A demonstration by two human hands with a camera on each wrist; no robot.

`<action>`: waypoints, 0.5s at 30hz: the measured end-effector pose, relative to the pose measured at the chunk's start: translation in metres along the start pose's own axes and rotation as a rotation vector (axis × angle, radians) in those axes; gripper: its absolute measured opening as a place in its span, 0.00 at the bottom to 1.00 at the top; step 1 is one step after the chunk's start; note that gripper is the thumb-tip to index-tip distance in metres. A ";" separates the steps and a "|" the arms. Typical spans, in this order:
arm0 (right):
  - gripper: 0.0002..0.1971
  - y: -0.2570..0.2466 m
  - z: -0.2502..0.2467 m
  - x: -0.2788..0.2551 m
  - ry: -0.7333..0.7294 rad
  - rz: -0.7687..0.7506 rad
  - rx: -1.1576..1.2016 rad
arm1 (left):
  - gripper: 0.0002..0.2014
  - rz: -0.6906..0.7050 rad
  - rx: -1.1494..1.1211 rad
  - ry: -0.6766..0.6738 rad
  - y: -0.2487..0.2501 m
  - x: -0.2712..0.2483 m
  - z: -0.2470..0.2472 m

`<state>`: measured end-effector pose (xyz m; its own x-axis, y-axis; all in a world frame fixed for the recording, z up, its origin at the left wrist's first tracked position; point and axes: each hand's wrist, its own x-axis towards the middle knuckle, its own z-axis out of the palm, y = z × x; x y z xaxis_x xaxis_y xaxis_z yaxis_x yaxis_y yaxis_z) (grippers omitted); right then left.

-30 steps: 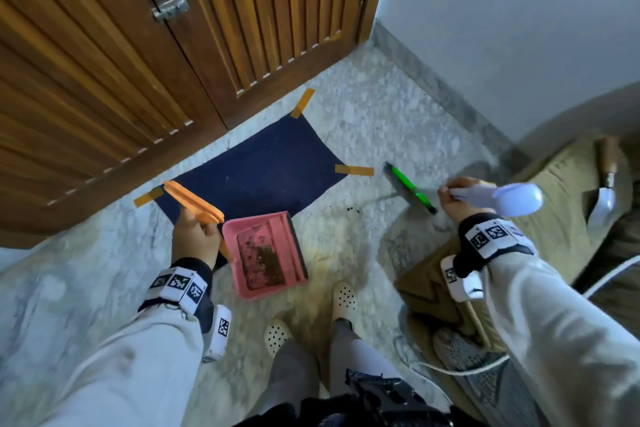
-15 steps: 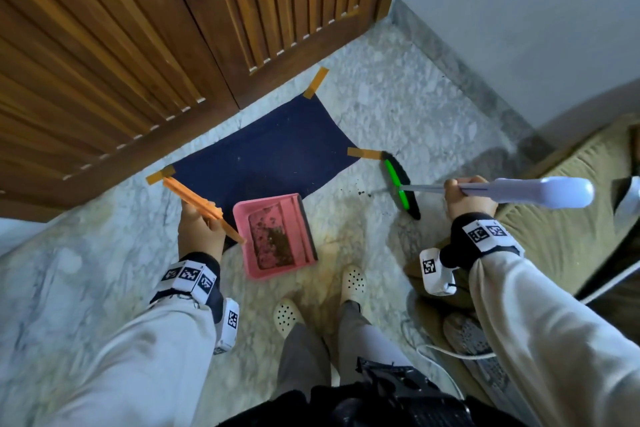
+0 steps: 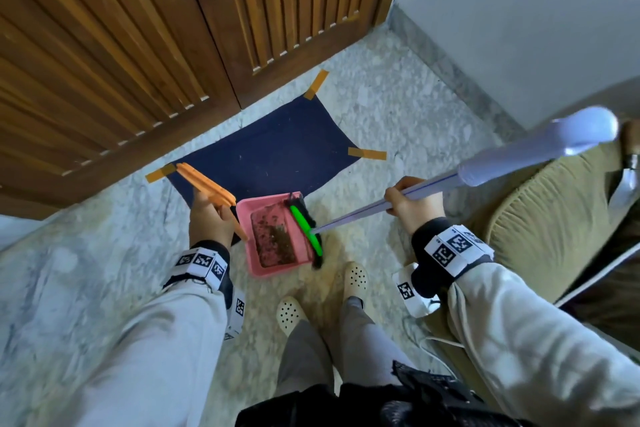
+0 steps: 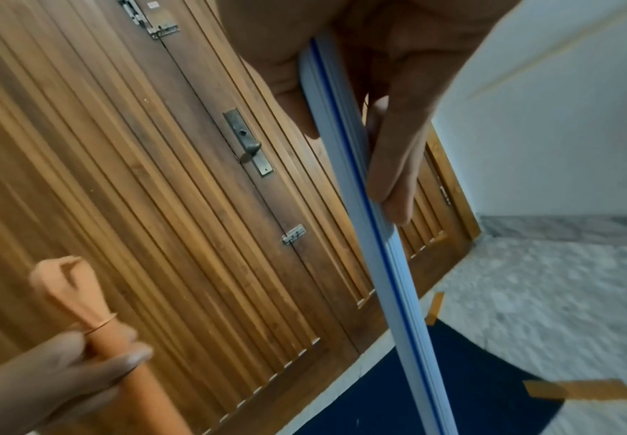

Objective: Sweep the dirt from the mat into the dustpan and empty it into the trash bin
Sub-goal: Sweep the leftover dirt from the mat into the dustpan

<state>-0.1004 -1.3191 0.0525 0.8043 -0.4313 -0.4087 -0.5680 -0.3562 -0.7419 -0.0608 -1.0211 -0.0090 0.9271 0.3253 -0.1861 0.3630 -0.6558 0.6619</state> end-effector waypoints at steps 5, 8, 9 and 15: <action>0.11 -0.021 -0.038 0.010 0.210 0.021 0.081 | 0.13 -0.046 -0.050 0.020 -0.009 -0.002 -0.022; 0.10 -0.027 -0.079 0.024 0.362 0.055 0.142 | 0.10 -0.101 -0.079 0.070 -0.012 -0.011 -0.036; 0.09 -0.028 -0.094 0.030 0.402 0.067 0.154 | 0.10 -0.107 -0.083 0.086 -0.011 -0.013 -0.040; 0.05 -0.038 -0.165 0.061 0.509 0.063 0.149 | 0.08 -0.109 -0.051 0.181 -0.001 -0.027 -0.060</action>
<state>-0.0582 -1.4682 0.1435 0.5624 -0.8086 -0.1730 -0.5516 -0.2110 -0.8070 -0.0920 -0.9888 0.0388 0.8488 0.5128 -0.1284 0.4511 -0.5758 0.6819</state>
